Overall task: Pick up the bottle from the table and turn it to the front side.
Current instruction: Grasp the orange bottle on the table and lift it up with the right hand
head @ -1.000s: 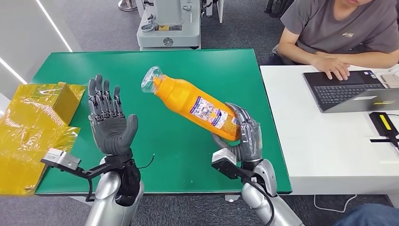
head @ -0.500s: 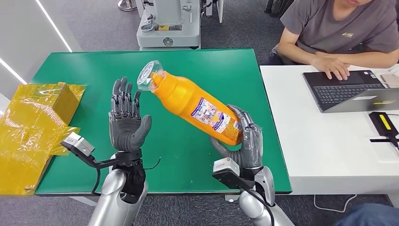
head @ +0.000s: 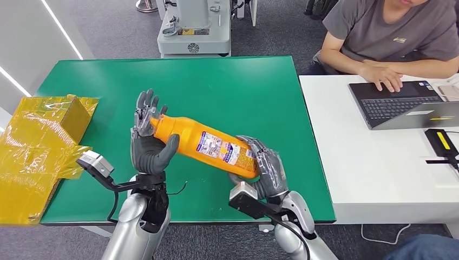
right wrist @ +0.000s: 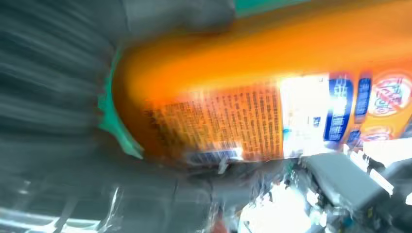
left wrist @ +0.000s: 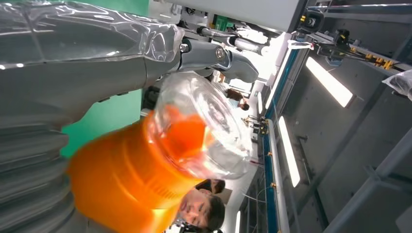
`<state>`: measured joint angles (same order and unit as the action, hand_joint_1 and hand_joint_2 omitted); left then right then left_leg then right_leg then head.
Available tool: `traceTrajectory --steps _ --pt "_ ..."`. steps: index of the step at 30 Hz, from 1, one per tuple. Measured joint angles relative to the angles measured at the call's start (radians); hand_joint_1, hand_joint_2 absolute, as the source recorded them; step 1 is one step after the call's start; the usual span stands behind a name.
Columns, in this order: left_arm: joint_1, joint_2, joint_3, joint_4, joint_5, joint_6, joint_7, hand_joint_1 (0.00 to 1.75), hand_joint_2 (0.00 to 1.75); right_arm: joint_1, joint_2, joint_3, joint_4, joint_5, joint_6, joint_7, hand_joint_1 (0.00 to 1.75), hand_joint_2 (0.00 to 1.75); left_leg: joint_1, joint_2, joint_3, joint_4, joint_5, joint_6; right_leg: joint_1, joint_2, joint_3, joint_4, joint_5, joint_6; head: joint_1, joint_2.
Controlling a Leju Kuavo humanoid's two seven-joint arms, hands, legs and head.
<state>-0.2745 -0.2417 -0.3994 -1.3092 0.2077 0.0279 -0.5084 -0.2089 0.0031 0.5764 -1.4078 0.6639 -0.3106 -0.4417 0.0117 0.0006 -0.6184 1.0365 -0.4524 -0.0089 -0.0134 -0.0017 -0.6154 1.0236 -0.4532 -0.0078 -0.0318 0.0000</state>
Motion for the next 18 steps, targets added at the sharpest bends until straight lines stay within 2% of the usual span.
traceTrajectory --steps 5,12,16,18 --pt "0.009 0.005 0.0 0.0 -0.008 -0.001 0.002 0.0 1.75 0.006 0.0 -0.009 0.007 0.011 0.073 0.014 1.75 1.75 0.0 0.0 0.0 0.0 0.0 0.0 0.0 0.0 0.0 0.0 0.0 0.0 0.0 0.0" --pt "0.017 0.009 0.0 0.0 -0.016 -0.005 0.003 0.01 1.75 0.02 0.0 -0.014 0.009 0.023 0.099 0.014 1.75 1.75 0.0 0.0 0.0 0.0 0.0 0.0 0.0 0.0 0.0 0.0 0.0 0.0 0.0 0.0" --pt "0.018 0.01 0.0 0.0 -0.027 -0.011 0.003 1.73 1.75 0.023 0.0 -0.016 0.009 0.026 0.104 0.014 1.75 1.75 0.0 0.0 0.0 0.0 0.0 0.0 0.0 0.0 0.0 0.0 0.0 0.0 0.0 0.0" --pt "0.018 0.01 0.0 0.0 -0.036 -0.016 0.003 1.75 1.75 0.025 0.0 -0.019 0.009 0.026 0.107 0.014 1.75 1.75 0.0 0.0 0.0 0.0 0.0 0.0 0.0 0.0 0.0 0.0 0.0 0.0 0.0 0.0"
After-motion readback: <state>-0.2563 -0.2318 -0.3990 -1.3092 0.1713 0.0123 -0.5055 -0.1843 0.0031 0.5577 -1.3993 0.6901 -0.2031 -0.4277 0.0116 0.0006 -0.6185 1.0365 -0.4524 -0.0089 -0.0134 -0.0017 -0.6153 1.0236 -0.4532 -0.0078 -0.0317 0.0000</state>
